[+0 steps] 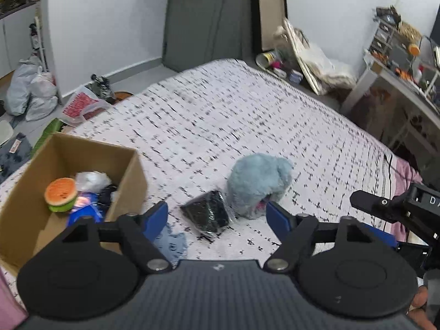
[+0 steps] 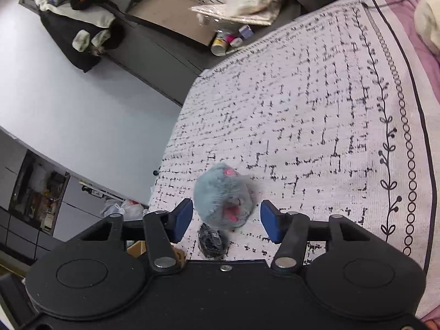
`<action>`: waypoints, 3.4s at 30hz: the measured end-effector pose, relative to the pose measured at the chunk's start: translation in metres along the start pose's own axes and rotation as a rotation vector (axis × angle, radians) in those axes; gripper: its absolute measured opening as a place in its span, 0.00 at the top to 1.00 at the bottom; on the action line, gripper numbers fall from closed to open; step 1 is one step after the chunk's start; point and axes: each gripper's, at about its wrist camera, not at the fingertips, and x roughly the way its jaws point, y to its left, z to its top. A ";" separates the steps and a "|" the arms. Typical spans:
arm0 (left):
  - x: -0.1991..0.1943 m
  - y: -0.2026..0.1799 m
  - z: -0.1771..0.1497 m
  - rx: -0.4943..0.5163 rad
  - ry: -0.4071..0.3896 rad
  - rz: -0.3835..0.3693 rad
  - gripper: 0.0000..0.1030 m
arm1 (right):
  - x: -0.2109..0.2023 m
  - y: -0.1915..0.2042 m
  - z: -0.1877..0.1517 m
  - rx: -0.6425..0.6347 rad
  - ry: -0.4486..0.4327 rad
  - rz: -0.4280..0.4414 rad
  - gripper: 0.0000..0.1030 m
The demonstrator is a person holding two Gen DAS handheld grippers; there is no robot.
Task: Organize soft objects
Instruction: 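Lower both tools onto the grey plush mouse and close them on it, then carry the grey plush mouse with both tools over the cardboard box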
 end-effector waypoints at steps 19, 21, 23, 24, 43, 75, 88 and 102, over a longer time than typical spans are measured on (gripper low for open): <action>0.089 -0.036 0.006 0.089 0.102 -0.011 0.32 | 0.053 -0.038 0.007 0.149 0.077 0.017 0.62; 0.097 -0.037 0.008 0.099 0.104 -0.006 0.33 | 0.062 -0.045 0.007 0.179 0.093 0.021 0.62; 0.104 -0.037 0.011 0.104 0.109 -0.007 0.33 | 0.071 -0.050 0.006 0.208 0.106 0.035 0.62; 0.108 -0.037 0.013 0.107 0.111 -0.005 0.33 | 0.076 -0.052 0.006 0.228 0.113 0.049 0.62; 0.133 -0.012 0.044 -0.019 0.166 -0.174 0.77 | 0.114 -0.039 0.004 0.291 0.119 0.167 0.61; -0.020 0.045 0.035 -0.127 0.035 -0.176 0.77 | 0.041 0.071 -0.026 -0.082 0.106 0.234 0.84; -0.069 0.097 0.028 -0.191 -0.015 -0.117 0.77 | 0.035 0.122 -0.063 -0.213 0.160 0.307 0.84; -0.090 0.153 0.018 -0.243 -0.020 -0.076 0.77 | 0.043 0.162 -0.104 -0.300 0.206 0.321 0.84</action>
